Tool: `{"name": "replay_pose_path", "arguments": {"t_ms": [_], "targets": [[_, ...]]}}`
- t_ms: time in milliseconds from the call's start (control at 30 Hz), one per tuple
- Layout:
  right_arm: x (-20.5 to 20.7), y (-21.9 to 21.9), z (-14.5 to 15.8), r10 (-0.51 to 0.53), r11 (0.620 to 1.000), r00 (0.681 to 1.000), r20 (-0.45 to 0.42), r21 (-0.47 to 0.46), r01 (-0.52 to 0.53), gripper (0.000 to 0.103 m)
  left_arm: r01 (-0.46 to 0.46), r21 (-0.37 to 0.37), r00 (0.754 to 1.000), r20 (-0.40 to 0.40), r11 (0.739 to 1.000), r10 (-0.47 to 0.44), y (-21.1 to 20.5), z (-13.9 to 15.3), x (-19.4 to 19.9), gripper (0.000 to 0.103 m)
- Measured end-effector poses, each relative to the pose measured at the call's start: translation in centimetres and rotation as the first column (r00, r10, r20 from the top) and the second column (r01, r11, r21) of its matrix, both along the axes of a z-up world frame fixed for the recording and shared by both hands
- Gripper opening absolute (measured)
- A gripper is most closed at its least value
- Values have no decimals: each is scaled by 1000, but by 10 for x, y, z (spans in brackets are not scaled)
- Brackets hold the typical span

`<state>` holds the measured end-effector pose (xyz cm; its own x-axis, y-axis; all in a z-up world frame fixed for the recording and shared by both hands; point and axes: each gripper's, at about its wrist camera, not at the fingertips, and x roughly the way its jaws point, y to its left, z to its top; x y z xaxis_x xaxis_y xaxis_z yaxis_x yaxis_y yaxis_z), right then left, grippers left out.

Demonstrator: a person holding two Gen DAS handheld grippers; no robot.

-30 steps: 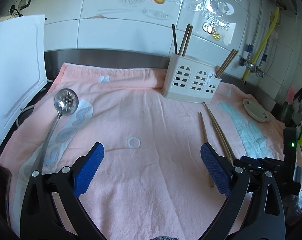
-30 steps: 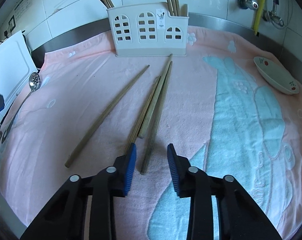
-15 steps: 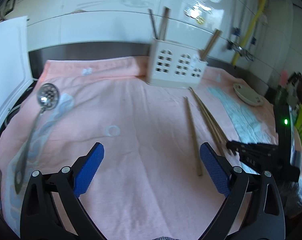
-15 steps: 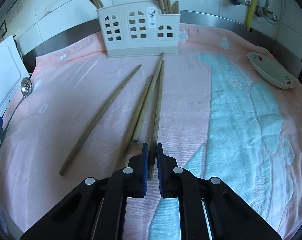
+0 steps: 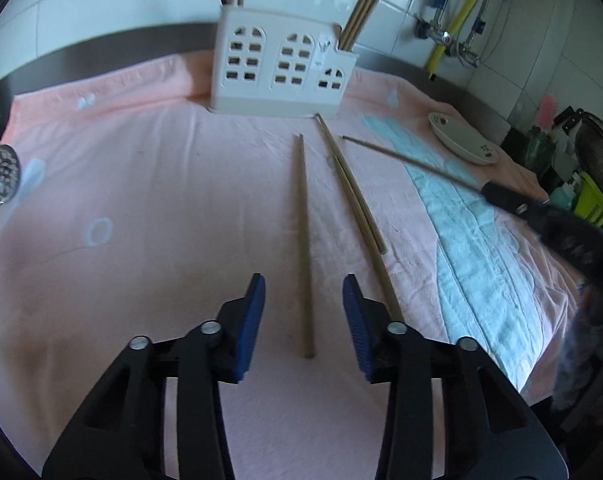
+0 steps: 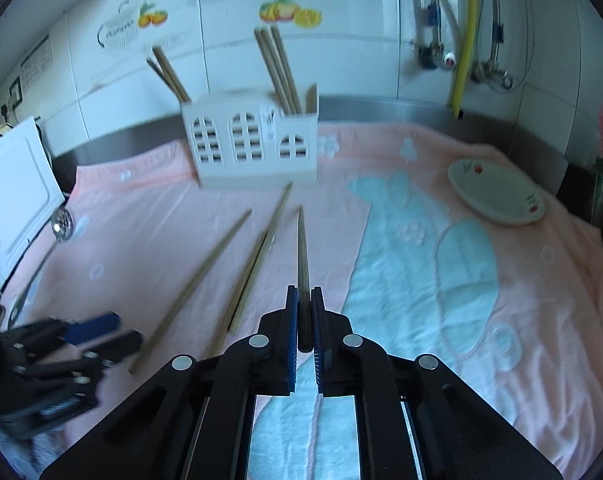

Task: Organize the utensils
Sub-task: 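Lower the right tool onto a chopstick on the towel and close on it, then close the left tool on another chopstick while the right tool lifts its chopstick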

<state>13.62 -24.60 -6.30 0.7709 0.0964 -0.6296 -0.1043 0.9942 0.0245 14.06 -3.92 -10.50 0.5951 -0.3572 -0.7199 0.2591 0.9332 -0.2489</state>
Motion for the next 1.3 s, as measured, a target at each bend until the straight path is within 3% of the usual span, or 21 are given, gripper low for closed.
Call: {"name": "replay_pose_path", "arguments": {"t_ms": [300,500,667,1033,1300], "targets": [[-5,-6,29,19,1000,998,67,-14,-18,7,-2,41,999,-51,999,4,-17,-15,20,24],[-5,-4,38,38,999,995,87,-38,-35,7,-14,131,999,-40,991,19,-26,-17,25,7],[-4,-5,44,43,998,995,92,-48,-39,7,-9,141,1000,-26,990,13,-25,-9,25,6],[16,-10,74,97,993,993,65,-68,-92,7,-18,80,983,183,997,3,-3,89,29,6],[54,-13,112,140,989,990,14,-53,-139,7,27,98,972,230,995,-49,-8,135,55,6]]}}
